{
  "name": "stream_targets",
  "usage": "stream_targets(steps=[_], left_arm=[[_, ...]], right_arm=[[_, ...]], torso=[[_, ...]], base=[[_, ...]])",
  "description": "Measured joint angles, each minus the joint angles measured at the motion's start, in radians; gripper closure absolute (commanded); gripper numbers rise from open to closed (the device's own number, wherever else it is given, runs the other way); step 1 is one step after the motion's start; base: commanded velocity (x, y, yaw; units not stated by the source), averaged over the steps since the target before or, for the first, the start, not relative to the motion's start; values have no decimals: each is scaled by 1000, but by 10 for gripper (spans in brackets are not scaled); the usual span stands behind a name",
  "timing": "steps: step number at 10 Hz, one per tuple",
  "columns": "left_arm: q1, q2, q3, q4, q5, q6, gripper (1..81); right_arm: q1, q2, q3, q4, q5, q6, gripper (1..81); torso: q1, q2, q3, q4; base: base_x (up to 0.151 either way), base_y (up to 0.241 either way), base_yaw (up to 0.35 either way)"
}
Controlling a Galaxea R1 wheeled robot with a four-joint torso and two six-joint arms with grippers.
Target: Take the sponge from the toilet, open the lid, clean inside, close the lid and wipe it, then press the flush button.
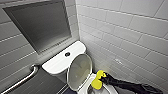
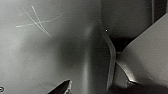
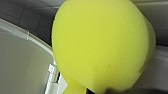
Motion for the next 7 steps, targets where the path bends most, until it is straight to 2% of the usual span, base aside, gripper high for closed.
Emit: stream_targets(steps=[2, 4, 7], left_arm=[[0, 0, 0, 0, 0, 0, 10], [0, 0, 0, 0, 0, 0, 10], [1, 0, 0, 0, 0, 0, 10]], right_arm=[[-13, -74, 108, -1, 17, 0, 811], [-39, -154, 216, -1, 59, 0, 811], [-104, -238, 309, 0, 145, 4, 811]], torso=[[0, 0, 0, 0], [0, 0, 0, 0], [0, 0, 0, 0]], base=[[0, 0, 0], [0, 0, 0], [0, 0, 0]])
